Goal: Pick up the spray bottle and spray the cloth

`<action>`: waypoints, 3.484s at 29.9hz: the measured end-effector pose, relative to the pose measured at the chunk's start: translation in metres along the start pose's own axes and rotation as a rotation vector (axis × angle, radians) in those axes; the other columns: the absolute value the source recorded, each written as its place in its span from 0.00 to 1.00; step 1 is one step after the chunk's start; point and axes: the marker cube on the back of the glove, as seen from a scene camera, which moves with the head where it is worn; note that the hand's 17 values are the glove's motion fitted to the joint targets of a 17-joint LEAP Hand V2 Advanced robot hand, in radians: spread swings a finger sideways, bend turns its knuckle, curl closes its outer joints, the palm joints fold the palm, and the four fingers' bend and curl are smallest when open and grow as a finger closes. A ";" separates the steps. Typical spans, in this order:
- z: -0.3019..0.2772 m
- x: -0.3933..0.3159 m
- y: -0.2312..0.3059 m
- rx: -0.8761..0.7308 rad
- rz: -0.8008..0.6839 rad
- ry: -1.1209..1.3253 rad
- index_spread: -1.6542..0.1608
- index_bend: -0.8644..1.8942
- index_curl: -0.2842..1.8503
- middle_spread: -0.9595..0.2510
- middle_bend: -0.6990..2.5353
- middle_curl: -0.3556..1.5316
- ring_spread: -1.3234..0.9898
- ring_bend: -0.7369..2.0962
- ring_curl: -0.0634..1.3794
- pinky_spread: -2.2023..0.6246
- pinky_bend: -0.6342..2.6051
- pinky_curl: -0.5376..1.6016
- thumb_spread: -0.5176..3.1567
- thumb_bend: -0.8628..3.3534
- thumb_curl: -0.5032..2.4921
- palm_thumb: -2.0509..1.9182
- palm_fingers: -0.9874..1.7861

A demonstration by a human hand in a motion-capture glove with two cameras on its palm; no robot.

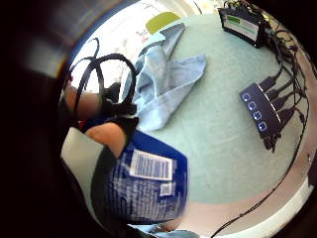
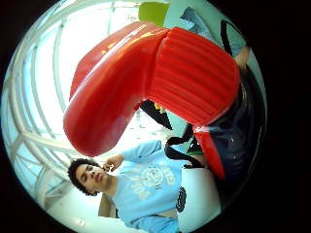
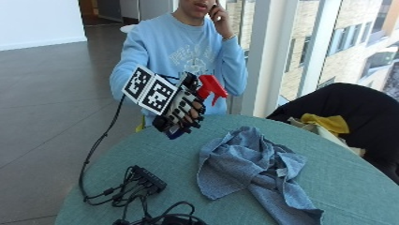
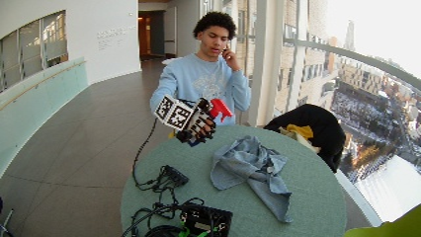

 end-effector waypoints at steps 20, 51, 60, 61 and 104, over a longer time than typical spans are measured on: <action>0.013 -0.003 -0.011 -0.074 0.020 0.035 0.82 0.37 0.33 0.72 0.28 0.43 0.56 0.45 0.32 0.84 0.27 0.42 0.33 0.20 0.38 0.75 0.77; 0.034 -0.004 -0.020 -0.135 0.024 0.071 0.82 0.37 0.34 0.72 0.31 0.45 0.57 0.45 0.32 0.83 0.26 0.42 0.33 0.20 0.38 0.75 0.79; 0.036 -0.005 -0.021 -0.137 0.037 0.080 0.82 0.37 0.34 0.72 0.32 0.45 0.57 0.45 0.32 0.83 0.26 0.42 0.32 0.20 0.39 0.75 0.79; 0.036 -0.005 -0.021 -0.137 0.038 0.081 0.82 0.37 0.34 0.72 0.32 0.45 0.57 0.45 0.32 0.83 0.26 0.42 0.32 0.20 0.39 0.75 0.79; 0.122 -0.116 -0.050 -0.059 -0.355 -0.118 0.82 0.37 0.34 0.71 0.32 0.45 0.57 0.46 0.32 0.82 0.26 0.43 0.31 0.20 0.39 0.75 0.79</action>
